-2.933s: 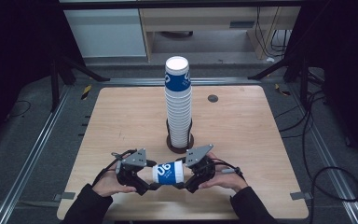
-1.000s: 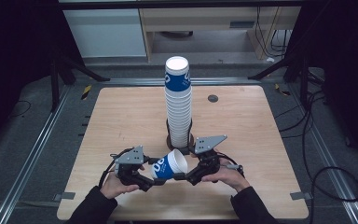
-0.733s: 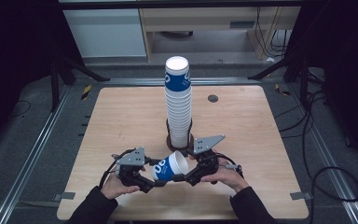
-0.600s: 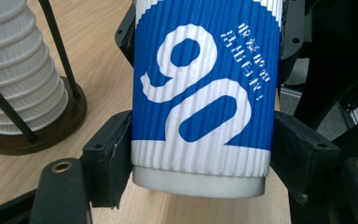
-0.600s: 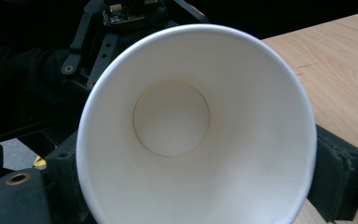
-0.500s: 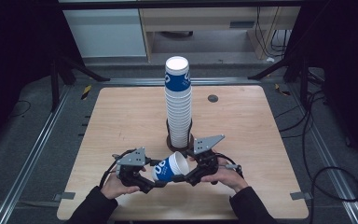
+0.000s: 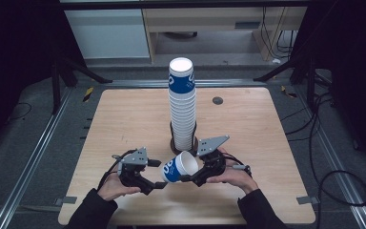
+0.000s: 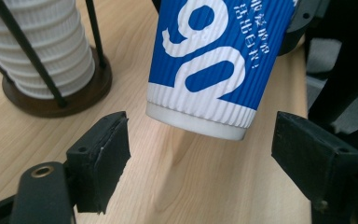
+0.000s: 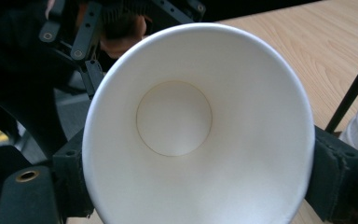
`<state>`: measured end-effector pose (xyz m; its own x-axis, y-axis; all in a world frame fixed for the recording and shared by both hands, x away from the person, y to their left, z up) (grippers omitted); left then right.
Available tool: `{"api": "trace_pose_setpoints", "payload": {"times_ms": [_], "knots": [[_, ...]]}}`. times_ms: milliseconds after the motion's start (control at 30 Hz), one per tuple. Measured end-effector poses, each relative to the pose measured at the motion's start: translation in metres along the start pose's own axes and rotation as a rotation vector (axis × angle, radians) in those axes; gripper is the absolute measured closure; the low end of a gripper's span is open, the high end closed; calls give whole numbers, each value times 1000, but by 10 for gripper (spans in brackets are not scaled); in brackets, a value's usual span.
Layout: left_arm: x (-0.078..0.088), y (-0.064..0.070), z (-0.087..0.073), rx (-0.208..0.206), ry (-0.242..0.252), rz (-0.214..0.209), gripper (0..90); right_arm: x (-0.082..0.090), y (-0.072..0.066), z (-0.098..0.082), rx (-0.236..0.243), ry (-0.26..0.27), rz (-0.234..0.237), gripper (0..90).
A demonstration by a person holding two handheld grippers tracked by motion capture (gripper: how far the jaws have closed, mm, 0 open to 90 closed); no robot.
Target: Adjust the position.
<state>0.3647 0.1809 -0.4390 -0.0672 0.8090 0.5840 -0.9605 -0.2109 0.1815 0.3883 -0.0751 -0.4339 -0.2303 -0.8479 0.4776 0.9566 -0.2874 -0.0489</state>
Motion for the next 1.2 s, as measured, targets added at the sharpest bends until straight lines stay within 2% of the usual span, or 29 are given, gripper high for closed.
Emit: {"api": "trace_pose_setpoints", "payload": {"times_ms": [33, 133, 367, 567, 800, 933, 1000, 1200], "knots": [[-2, 0, -1, 0, -21, 0, 182, 0, 0, 0, 0, 0, 0, 153], [-10, 1, -2, -12, -71, 1, 184, -8, -4, 1, 35, -51, -9, 152], [-24, 5, -4, -47, -152, -20, 197, -23, -13, 2, 71, -107, 39, 152], [-28, 7, -5, -62, -168, -30, 267, -28, -16, 2, 78, -117, 62, 150], [-25, 7, -4, -62, -135, -34, 277, -26, -16, 3, 62, -100, 64, 136], [-21, 5, -4, -50, -106, -25, 279, -24, -14, 4, 69, -59, 35, 103], [-19, 3, -5, -40, -96, -26, 279, -21, -12, 5, 51, -36, 29, 88], [-6, -3, -5, 0, 0, 17, 278, -4, -3, 8, 4, 64, -20, 79]]}}
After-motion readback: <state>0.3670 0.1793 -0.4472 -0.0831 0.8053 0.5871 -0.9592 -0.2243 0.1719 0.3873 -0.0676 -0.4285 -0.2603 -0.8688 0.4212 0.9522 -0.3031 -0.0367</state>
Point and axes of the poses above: each handheld gripper's, and its own axes: x roughly backward along the jaws, z roughly out of its top, y roughly to its right, the point moved 1 cm from there along -x, roughly forward along the jaws, and after that the axes turned 7 degrees about -z, right-handed, at the moved point
